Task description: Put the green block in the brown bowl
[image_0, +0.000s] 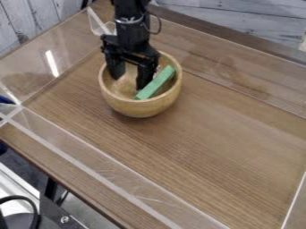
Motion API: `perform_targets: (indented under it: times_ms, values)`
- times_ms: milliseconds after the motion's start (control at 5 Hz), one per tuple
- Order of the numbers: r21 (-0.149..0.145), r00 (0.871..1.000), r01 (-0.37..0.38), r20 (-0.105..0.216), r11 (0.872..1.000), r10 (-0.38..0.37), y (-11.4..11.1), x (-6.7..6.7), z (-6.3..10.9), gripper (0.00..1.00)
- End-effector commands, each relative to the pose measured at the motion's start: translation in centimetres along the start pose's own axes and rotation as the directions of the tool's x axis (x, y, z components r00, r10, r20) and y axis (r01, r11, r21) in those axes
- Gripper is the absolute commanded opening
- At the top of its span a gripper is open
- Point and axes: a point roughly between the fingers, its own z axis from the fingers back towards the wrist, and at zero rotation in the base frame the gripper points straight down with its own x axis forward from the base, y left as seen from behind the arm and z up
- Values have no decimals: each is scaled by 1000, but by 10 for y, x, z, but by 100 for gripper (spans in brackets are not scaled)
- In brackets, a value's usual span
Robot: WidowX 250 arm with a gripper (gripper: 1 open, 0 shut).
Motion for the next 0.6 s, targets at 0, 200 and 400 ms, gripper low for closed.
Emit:
perform_targets:
  times_ms: [0, 200, 400]
  values:
    - [3, 997, -10, 72, 1000, 10, 1, 13, 21, 100]
    - [-14, 997, -16, 79, 1000, 17, 0, 18, 24, 100]
    - [-37, 995, -33, 89, 999, 37, 0, 19, 26, 100]
